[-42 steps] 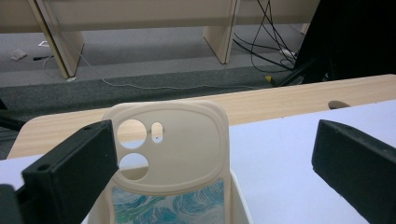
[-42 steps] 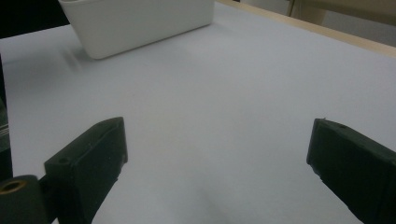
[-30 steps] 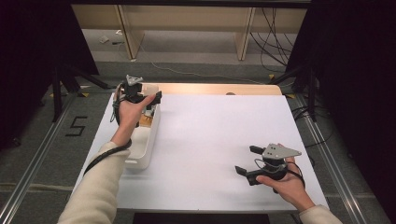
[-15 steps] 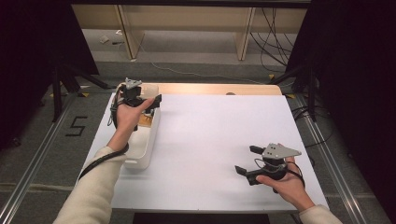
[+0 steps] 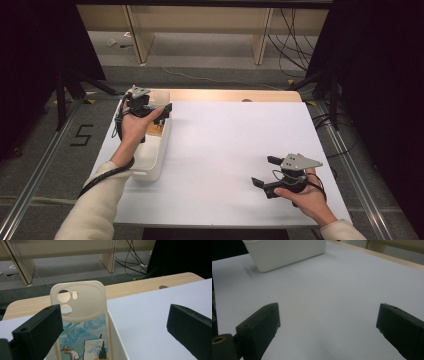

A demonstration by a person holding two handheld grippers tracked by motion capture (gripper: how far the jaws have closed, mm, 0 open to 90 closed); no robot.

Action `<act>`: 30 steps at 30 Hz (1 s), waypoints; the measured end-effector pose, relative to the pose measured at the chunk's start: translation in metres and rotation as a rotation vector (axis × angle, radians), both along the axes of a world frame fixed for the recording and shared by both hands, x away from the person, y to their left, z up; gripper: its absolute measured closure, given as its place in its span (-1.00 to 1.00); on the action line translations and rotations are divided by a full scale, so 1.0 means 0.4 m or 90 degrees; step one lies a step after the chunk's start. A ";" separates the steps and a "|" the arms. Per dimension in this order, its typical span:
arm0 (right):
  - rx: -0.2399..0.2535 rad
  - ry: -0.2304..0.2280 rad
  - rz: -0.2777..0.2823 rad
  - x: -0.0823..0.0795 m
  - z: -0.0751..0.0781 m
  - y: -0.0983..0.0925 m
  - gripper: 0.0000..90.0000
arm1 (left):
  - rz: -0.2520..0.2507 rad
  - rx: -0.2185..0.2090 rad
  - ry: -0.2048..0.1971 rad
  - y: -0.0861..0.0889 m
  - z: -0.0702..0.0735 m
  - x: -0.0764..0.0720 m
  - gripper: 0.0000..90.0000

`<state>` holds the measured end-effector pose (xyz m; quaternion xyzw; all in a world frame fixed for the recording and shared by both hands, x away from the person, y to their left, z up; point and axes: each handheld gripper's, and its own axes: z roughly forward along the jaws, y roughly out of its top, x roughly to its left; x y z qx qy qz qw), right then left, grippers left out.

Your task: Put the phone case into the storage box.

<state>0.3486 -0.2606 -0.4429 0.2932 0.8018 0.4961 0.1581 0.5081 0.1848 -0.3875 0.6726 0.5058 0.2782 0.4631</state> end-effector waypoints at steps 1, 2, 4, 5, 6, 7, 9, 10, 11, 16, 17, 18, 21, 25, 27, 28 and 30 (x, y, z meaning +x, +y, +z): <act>0.000 0.000 0.000 0.000 0.000 0.000 -0.86 | -0.001 0.000 -0.001 0.001 0.000 -0.003 -1.00; 0.000 0.000 0.001 0.000 0.000 0.000 -0.86 | -0.003 0.001 -0.002 0.001 0.001 -0.006 -1.00; 0.000 0.000 0.000 0.000 0.000 0.000 -0.86 | -0.005 -0.002 -0.002 0.002 0.001 -0.012 -1.00; 0.000 0.000 0.000 0.000 0.000 0.000 -0.86 | -0.008 -0.004 -0.001 0.003 0.001 -0.015 -1.00; 0.000 -0.001 0.000 0.000 0.000 0.000 -0.86 | -0.009 -0.004 -0.001 0.003 0.001 -0.018 -1.00; 0.000 -0.001 0.000 0.000 0.000 0.000 -0.86 | -0.010 -0.003 -0.002 0.004 0.001 -0.021 -1.00; 0.000 0.000 0.000 0.000 0.000 0.000 -0.86 | -0.011 -0.006 -0.003 0.005 0.001 -0.027 -1.00; -0.001 -0.001 0.000 0.000 0.000 0.000 -0.86 | -0.012 -0.005 -0.004 0.006 0.002 -0.030 -1.00; 0.000 -0.001 0.000 0.000 0.000 0.001 -0.86 | -0.013 -0.005 -0.005 0.007 0.002 -0.032 -1.00; 0.000 -0.001 0.001 0.000 0.000 0.000 -0.86 | -0.020 -0.007 -0.007 0.008 0.004 -0.047 -1.00; 0.000 -0.001 0.001 0.000 0.000 0.001 -0.86 | -0.022 -0.010 -0.007 0.008 0.005 -0.050 -1.00; 0.000 -0.001 0.000 0.000 0.000 0.001 -0.86 | -0.024 -0.011 -0.008 0.008 0.004 -0.054 -1.00; 0.000 -0.001 0.000 0.000 0.000 0.000 -0.86 | -0.026 -0.010 -0.009 0.010 0.002 -0.064 -1.00; 0.000 -0.001 0.001 0.000 0.000 0.000 -0.86 | -0.031 -0.009 -0.010 0.012 0.000 -0.076 -0.99; 0.000 -0.001 0.000 0.000 0.000 0.001 -0.86 | -0.036 -0.010 -0.008 0.009 -0.003 -0.082 -0.99; 0.000 -0.001 0.000 0.000 0.000 0.001 -0.86 | -0.039 -0.008 -0.010 0.008 -0.003 -0.085 -0.99; -0.001 0.000 0.000 0.000 0.000 0.001 -0.86 | -0.042 -0.007 -0.011 0.005 -0.003 -0.090 -0.99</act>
